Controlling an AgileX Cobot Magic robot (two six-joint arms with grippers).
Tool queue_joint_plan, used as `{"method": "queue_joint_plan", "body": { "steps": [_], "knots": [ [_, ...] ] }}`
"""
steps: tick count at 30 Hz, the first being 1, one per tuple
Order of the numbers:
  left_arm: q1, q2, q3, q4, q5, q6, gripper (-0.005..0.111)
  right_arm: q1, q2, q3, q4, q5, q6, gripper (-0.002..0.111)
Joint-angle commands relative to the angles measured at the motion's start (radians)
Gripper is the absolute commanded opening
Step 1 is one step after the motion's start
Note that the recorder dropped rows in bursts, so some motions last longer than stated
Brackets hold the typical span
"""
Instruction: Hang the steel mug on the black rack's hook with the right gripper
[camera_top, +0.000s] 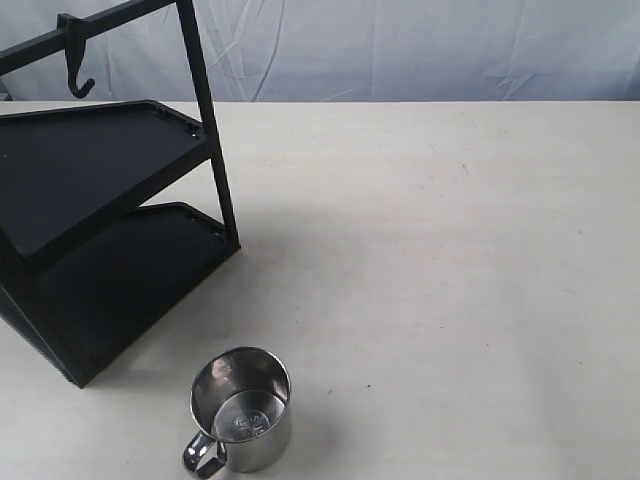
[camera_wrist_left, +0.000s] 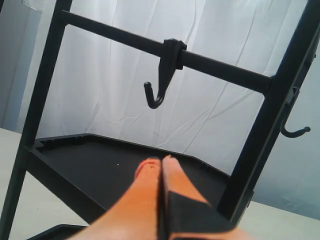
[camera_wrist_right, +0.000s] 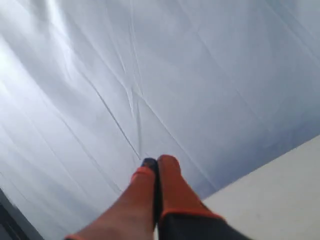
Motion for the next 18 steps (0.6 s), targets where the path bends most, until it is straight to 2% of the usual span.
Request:
{"method": "queue_joint_plan", "body": {
  "steps": [1,5,8,11,14,18],
  "knots": [
    [-0.002,0.004,-0.002,0.0,-0.01,0.0,0.0,0.001,-0.006,0.001,0.262,-0.035,0.248,-0.001],
    [-0.002,0.004,-0.002,0.0,-0.01,0.0,0.0,0.001,-0.006,0.001,0.262,0.057,0.352,-0.001],
    [-0.002,0.004,-0.002,0.0,-0.01,0.0,0.0,0.001,-0.006,-0.026,0.25,0.167,0.352,-0.001],
    [-0.002,0.004,-0.002,0.0,-0.01,0.0,0.0,0.001,0.039,-0.102,0.153,0.255,0.329,-0.001],
    [-0.002,0.004,-0.002,0.0,-0.01,0.0,0.0,0.001,0.153,-0.225,-0.005,0.361,0.283,-0.001],
    [-0.002,0.004,-0.002,0.0,-0.01,0.0,0.0,0.001,0.403,-0.473,-0.175,0.602,0.108,-0.001]
  ]
}}
